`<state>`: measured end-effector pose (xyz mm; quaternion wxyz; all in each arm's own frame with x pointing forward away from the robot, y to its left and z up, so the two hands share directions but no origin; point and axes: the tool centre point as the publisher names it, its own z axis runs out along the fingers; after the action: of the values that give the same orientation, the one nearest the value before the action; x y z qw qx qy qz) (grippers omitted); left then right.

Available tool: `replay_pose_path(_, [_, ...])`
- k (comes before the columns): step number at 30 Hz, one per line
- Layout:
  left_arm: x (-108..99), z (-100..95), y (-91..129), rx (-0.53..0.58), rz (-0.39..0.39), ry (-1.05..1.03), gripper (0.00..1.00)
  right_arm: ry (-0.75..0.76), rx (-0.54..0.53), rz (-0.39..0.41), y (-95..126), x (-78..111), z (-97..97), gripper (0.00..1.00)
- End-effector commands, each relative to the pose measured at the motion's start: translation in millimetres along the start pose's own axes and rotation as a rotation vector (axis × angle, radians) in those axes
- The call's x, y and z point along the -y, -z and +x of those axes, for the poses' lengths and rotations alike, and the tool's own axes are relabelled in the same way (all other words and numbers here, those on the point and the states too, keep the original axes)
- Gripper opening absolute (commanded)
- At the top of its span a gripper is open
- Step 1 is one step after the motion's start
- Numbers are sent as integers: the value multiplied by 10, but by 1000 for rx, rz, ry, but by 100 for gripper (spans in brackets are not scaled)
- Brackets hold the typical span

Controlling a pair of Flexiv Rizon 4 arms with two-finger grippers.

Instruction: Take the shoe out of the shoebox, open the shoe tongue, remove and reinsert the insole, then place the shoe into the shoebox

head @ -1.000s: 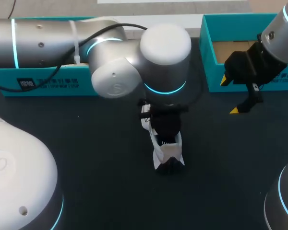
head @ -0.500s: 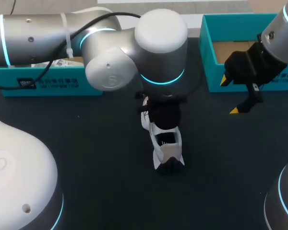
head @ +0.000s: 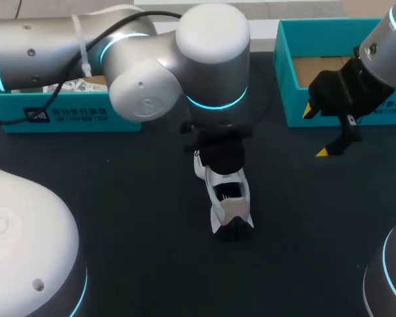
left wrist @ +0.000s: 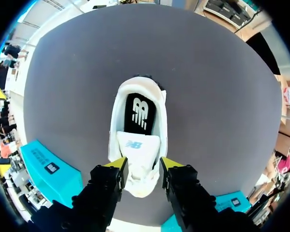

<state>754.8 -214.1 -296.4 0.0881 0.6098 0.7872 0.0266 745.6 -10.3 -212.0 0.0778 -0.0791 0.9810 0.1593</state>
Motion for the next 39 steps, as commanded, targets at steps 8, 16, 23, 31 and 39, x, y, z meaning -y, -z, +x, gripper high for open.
replay_pose_path(8, [-18, 84, 74, -39, 33, 155, 69, 0, -1, 3, -13, -6, -8, 100])
replay_pose_path(16, [-4, 89, 79, -57, 69, 151, 100, 0, -1, 3, -13, -6, -8, 100])
replay_pose_path(23, [-4, 89, 79, -57, 69, 151, 100, 0, -1, 3, -13, -6, -8, 100])
replay_pose_path(31, [-4, 89, 79, -57, 69, 151, 100, 0, -1, 3, -13, -6, -8, 100])
replay_pose_path(39, [126, 214, 153, -100, -16, 500, 100, 0, -1, 3, -13, -6, -8, 100])
